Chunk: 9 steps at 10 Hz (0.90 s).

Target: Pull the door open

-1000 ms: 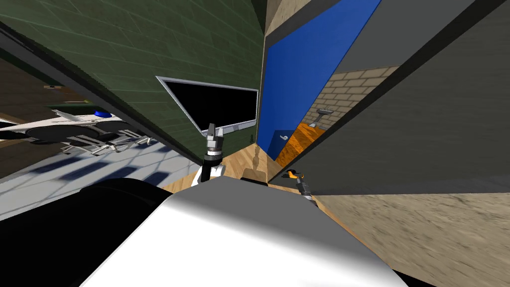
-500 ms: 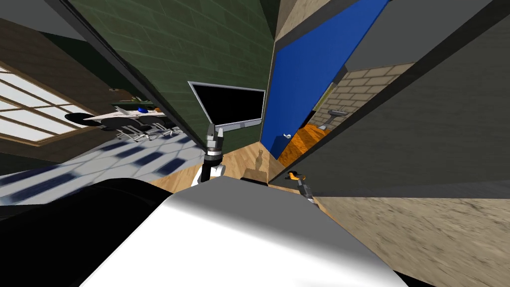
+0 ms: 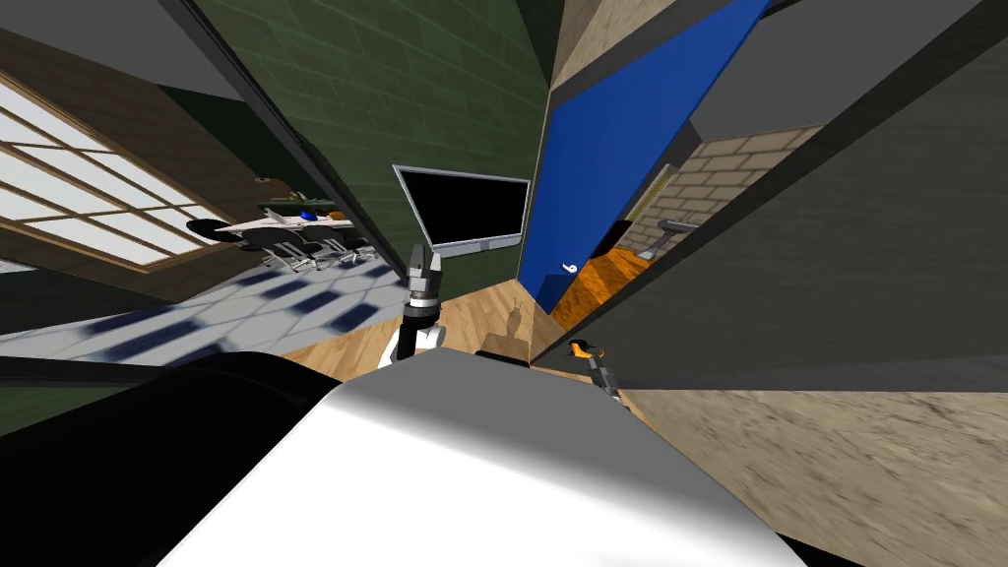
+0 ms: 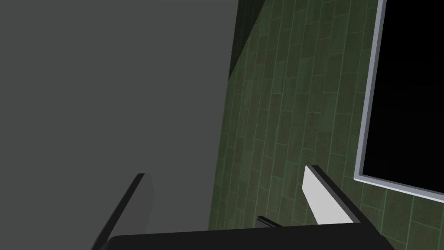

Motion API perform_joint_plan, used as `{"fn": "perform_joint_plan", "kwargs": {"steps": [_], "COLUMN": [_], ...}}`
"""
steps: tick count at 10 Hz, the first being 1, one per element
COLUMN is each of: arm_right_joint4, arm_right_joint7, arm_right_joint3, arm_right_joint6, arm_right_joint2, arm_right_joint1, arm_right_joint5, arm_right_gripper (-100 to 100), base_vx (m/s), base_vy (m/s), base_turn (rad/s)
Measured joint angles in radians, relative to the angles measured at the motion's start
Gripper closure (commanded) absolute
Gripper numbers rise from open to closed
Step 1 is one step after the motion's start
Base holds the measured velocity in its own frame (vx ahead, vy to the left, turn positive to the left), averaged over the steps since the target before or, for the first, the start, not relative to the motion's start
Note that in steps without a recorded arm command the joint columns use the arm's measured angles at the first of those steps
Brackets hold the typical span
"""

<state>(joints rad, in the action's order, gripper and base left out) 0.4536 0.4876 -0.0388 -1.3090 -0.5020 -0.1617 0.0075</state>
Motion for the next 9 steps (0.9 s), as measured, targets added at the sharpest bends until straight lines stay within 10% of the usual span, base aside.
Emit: {"fn": "perform_joint_plan", "kwargs": {"steps": [6,9], "arm_right_joint4": [-0.032,0.045], "arm_right_joint7": [0.013,0.021], "arm_right_joint3": [0.003,0.004], "arm_right_joint6": [0.011,0.043], "arm_right_joint2": [0.012,0.020], "arm_right_joint1": [0.069,0.053], "arm_right_joint5": [0.072,0.103], "arm_right_gripper": [100,100], "base_vx": [-0.130,-0.095], "base_vy": [-0.016,-0.018], "base_turn": [-0.042,-0.032]}}
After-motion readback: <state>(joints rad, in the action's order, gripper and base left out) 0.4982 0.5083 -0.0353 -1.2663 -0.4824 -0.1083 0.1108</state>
